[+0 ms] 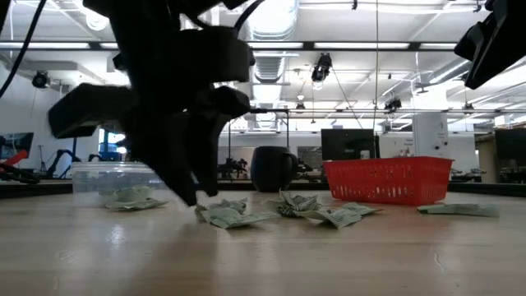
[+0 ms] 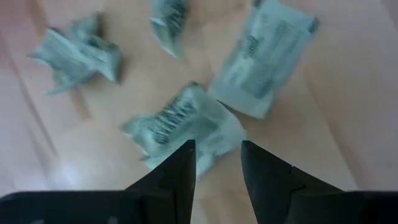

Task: Pick and place items into bin
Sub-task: Put the stevia packet into the transparent bin

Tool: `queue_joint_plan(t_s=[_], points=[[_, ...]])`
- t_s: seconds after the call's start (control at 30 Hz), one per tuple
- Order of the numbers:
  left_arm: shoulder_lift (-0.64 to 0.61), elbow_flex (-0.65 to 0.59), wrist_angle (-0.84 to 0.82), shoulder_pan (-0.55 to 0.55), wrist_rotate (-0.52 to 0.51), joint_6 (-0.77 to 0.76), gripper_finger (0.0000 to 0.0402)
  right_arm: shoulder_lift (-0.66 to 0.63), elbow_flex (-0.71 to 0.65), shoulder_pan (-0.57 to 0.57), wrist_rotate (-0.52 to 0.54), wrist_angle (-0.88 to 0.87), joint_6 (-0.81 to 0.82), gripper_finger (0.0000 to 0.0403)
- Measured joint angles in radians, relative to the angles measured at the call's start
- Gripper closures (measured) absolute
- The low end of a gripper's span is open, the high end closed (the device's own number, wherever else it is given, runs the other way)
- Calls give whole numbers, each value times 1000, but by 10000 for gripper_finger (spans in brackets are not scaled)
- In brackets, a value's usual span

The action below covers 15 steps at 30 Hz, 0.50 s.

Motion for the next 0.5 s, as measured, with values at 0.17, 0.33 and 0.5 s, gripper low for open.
queue_joint_plan(t_s=[0.17, 0.33, 0.5], points=[[4, -7, 19, -9, -2, -2, 291, 0, 0, 0, 0, 1, 5, 332], [3, -8, 14, -9, -26, -10, 291, 0, 0, 0, 0, 3, 2, 330], [8, -12, 24, -9, -25, -10, 291, 0, 0, 0, 0, 5, 1, 337]])
